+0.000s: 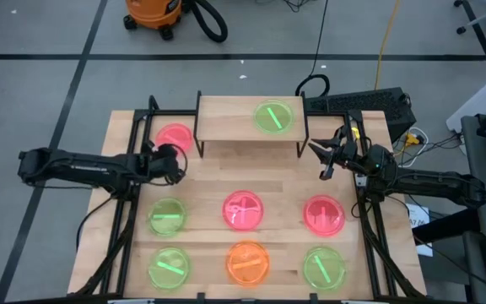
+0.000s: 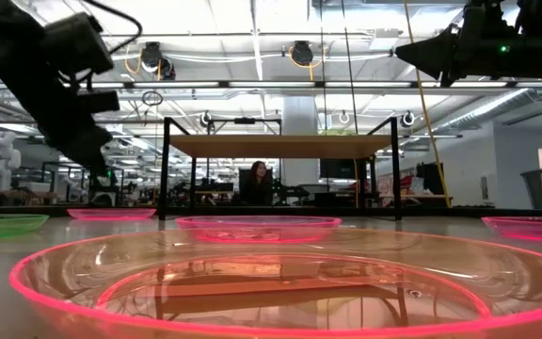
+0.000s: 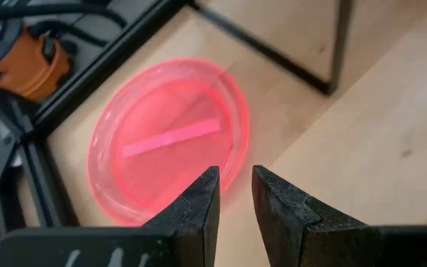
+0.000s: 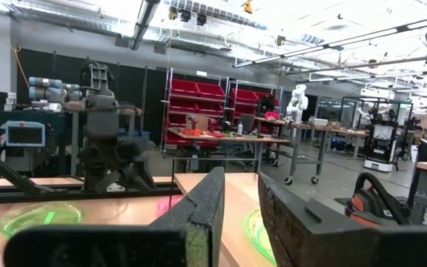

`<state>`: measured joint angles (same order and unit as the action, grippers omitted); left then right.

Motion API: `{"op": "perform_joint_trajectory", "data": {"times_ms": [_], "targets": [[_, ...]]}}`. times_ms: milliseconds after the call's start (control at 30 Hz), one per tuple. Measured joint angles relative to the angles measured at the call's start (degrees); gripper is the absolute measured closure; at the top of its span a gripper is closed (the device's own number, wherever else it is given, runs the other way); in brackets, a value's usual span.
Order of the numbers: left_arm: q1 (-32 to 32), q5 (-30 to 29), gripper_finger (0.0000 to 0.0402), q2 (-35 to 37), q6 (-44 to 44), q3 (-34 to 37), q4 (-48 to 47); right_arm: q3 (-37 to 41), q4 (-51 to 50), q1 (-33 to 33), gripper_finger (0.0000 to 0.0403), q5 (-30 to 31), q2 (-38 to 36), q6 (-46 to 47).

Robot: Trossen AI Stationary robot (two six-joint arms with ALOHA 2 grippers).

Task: Place and stack plates onto a shelf
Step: Stack the pink plate on top of the green plate on the shelf

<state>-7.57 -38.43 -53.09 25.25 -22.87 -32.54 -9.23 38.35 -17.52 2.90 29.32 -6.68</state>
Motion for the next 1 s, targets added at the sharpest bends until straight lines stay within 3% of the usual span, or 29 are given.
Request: {"op": "perform_joint_trajectory", "data": {"times_ms": [333, 633, 1000], "targets": [[-6.1, 2.7, 0.0314, -8.3, -6.6, 0.0, 4.2, 0.0, 0.0, 0.0, 0.0332, 0.0, 0.0, 0.0], [-7.4, 5.6, 0.0314, -14.3, -14.3, 0.0, 9.2, 0.0, 0.0, 0.0, 0.0332, 0.0, 0.0, 0.0], [-10.7, 5.6, 0.0314, -20.9, -15.1, 0.0, 12.1, 0.0, 0.0, 0.0, 0.0332, 0.0, 0.0, 0.0]]}}
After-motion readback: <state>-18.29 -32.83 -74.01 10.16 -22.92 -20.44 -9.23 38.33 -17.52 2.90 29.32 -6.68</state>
